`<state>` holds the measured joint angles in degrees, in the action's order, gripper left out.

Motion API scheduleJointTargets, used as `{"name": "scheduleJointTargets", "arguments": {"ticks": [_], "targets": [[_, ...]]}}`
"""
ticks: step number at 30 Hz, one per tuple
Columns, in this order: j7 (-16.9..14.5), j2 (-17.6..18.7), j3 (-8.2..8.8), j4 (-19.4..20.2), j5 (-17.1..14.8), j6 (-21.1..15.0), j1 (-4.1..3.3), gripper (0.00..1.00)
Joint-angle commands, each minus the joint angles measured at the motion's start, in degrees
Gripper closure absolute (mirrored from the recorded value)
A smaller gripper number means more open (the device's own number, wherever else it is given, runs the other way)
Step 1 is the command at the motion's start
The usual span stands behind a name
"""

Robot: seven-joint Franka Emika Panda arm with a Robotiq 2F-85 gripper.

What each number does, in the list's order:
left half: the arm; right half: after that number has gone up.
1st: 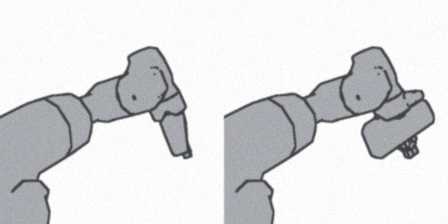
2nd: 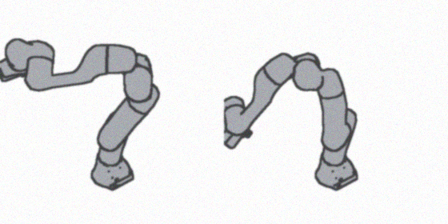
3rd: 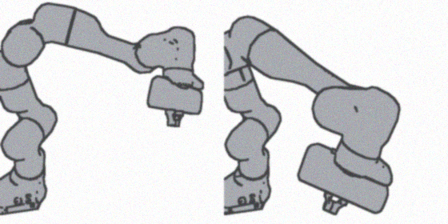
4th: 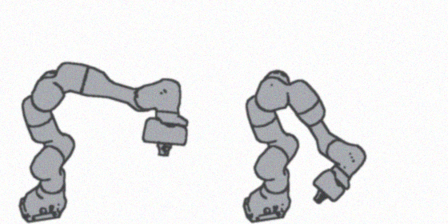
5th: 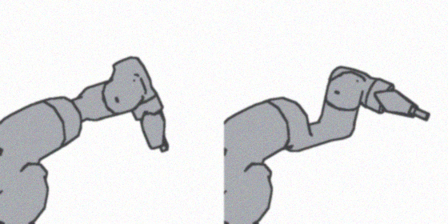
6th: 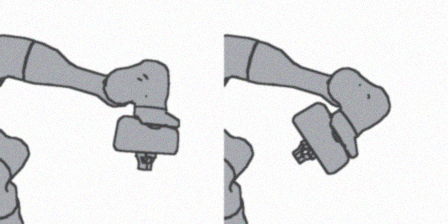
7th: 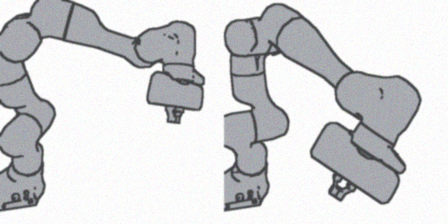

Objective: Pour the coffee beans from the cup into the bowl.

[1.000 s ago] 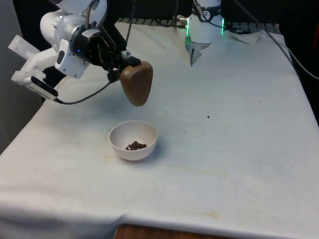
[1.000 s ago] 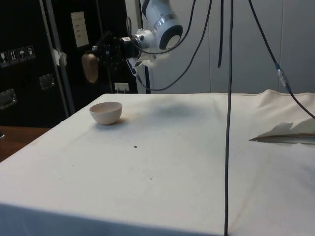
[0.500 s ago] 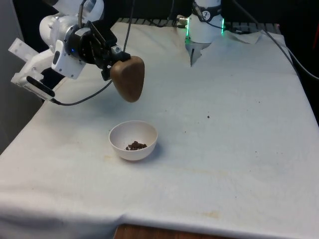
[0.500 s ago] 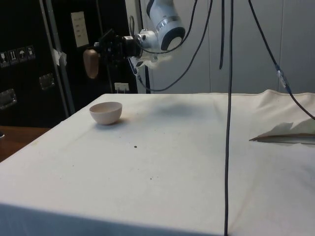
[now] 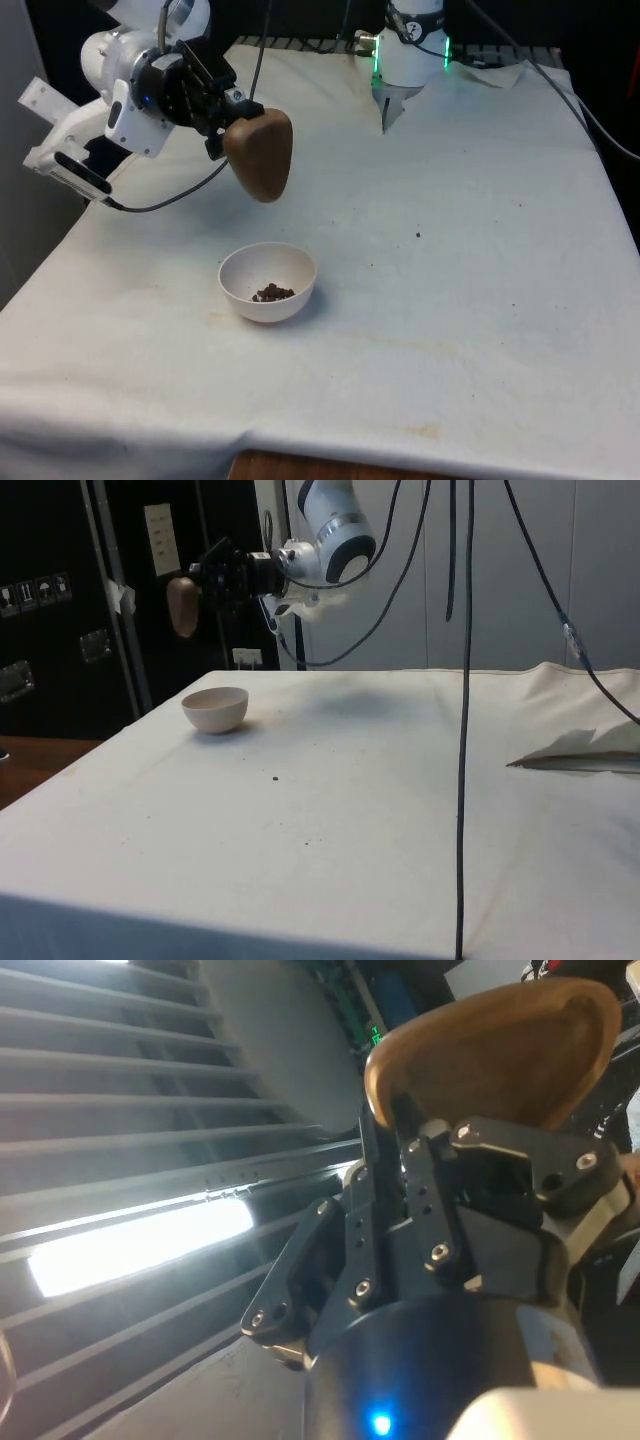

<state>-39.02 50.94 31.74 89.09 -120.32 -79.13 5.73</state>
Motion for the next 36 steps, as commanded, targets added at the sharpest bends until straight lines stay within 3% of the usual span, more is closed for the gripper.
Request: {"name": "scheduleJointTargets", "arguments": {"ticks": [1,2,3,10,11,12,15,19,20,21,23,29,30,31,36], "targets": [[0.29,-0.69,0.52,0.57,0.29,-0.97,-0.69,1.00],[0.00,-0.06,0.17,0.00,0.00,0.00,-0.17,1.00],[0.23,-0.80,0.69,0.63,0.34,-1.03,-0.86,1.00],[-0.23,-1.83,1.83,1.26,1.43,-1.20,-2.18,1.00],[-0.40,-1.09,1.43,0.46,1.15,-0.11,-1.55,1.00],[-0.34,-2.01,1.89,1.38,1.66,-1.20,-2.35,1.00],[-1.03,-2.98,2.35,2.29,2.35,-1.20,-3.04,1.00],[-2.01,-4.24,2.35,3.55,3.50,-1.09,-3.44,1.00],[-2.18,-3.67,1.89,2.86,3.32,-0.23,-2.86,1.00],[-2.29,-4.58,2.35,3.90,3.84,-1.03,-3.55,1.00],[-2.98,-5.61,2.29,4.81,4.64,-1.03,-3.84,1.00],[-3.90,-7.16,2.35,5.90,6.42,-1.15,-4.35,1.00],[-4.18,-6.70,1.89,5.39,6.19,-0.23,-3.72,1.00],[-4.18,-7.56,2.41,6.13,6.93,-1.20,-4.47,1.00],[-4.93,-8.65,2.41,6.70,8.71,-1.20,-4.76,1.00]]}}
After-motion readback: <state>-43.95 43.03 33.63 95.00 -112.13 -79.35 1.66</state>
